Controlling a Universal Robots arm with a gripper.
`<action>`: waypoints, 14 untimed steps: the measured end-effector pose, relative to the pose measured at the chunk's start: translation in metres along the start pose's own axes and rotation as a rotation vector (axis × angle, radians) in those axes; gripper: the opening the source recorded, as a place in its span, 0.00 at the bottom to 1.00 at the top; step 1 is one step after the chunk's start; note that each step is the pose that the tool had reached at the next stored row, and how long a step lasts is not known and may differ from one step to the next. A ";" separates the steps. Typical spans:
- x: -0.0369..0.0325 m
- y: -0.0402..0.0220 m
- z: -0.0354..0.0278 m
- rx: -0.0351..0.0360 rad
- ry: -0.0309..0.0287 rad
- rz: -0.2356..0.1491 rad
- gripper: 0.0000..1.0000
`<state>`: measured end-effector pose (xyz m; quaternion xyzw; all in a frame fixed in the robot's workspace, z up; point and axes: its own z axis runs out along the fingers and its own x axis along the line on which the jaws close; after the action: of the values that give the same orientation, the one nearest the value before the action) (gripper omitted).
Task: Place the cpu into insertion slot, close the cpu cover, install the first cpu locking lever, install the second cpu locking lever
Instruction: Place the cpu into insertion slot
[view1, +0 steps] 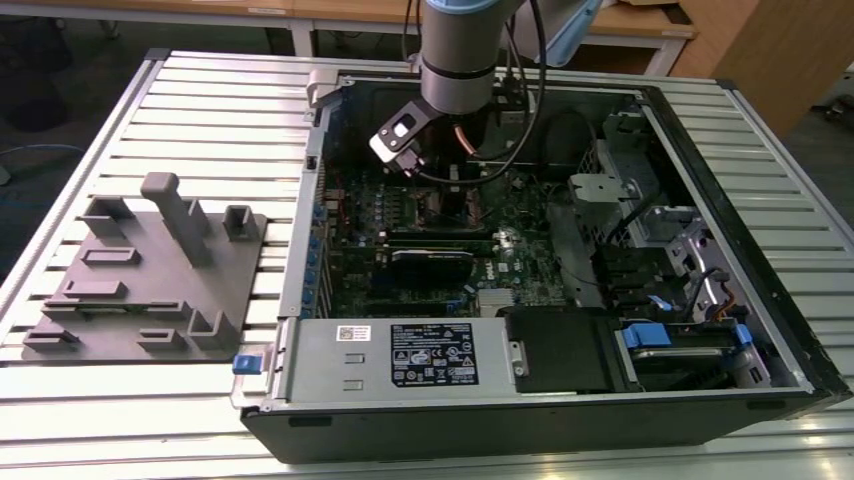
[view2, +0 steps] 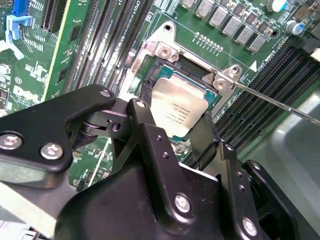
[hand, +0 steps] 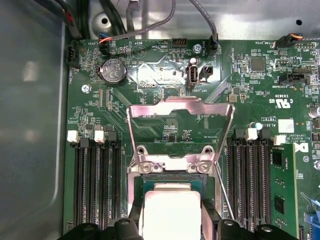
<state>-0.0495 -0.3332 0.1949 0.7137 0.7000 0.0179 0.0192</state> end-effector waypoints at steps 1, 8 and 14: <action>0.0003 -0.0001 0.0000 0.0000 0.0000 0.000 0.54; 0.0009 -0.0003 0.0009 0.0000 -0.0001 0.001 0.54; 0.0009 0.0003 0.0015 0.0000 -0.0001 0.001 0.54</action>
<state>-0.0491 -0.3324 0.1933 0.7141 0.6995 0.0179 0.0192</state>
